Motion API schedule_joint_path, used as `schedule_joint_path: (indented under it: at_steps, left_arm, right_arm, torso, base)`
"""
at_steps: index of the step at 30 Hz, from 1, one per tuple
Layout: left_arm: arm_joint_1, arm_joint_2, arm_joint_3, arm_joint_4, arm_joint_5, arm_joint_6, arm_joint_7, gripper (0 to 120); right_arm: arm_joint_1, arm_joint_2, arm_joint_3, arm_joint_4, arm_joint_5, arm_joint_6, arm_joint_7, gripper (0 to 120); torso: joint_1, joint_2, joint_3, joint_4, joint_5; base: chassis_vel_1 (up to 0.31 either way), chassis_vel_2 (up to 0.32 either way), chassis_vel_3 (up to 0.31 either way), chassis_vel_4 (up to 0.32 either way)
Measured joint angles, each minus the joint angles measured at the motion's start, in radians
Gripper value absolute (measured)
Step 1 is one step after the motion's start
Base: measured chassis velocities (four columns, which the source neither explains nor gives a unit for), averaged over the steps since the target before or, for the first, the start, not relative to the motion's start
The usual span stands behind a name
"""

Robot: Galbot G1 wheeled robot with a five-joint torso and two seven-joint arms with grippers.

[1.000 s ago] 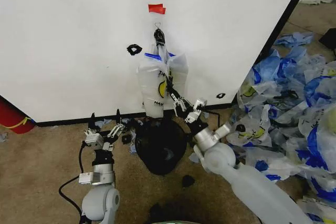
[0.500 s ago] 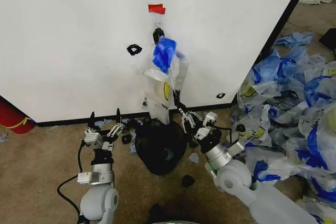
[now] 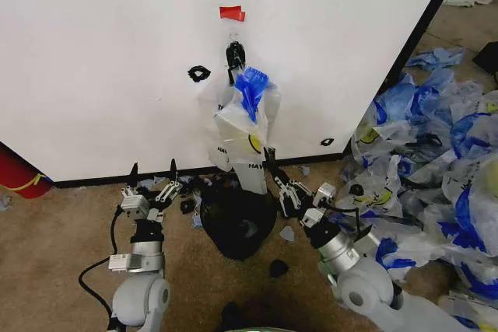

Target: Pick up the garbage bag from the wall and place it over the trash bin.

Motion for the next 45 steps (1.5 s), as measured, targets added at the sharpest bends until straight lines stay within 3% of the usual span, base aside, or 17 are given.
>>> schedule_joint_path:
  at_steps: [12, 27, 45]
  left_arm:
    - [-0.003, 0.055, -0.003, -0.010, -0.044, 0.003, -0.001, 100]
    - [0.007, 0.053, -0.011, -0.033, -0.051, 0.005, -0.002, 100]
    - [0.020, 0.063, -0.006, -0.052, -0.056, 0.005, -0.002, 100]
  right_arm:
    - [-0.111, -0.041, 0.022, 0.062, -0.065, 0.025, 0.033, 0]
    - [-0.245, -0.081, 0.056, 0.093, -0.135, 0.084, 0.024, 0]
    - [-0.407, -0.055, 0.129, 0.117, -0.243, 0.145, 0.005, 0]
  torso:
    - [0.000, 0.000, 0.000, 0.0000, 0.0000]
    - [0.000, 0.000, 0.000, 0.0000, 0.0000]
    - [0.000, 0.000, 0.000, -0.0001, 0.0000]
  base:
    - [0.000, 0.000, 0.000, 0.000]
    - [0.000, 0.000, 0.000, 0.000]
    - [0.000, 0.000, 0.000, 0.000]
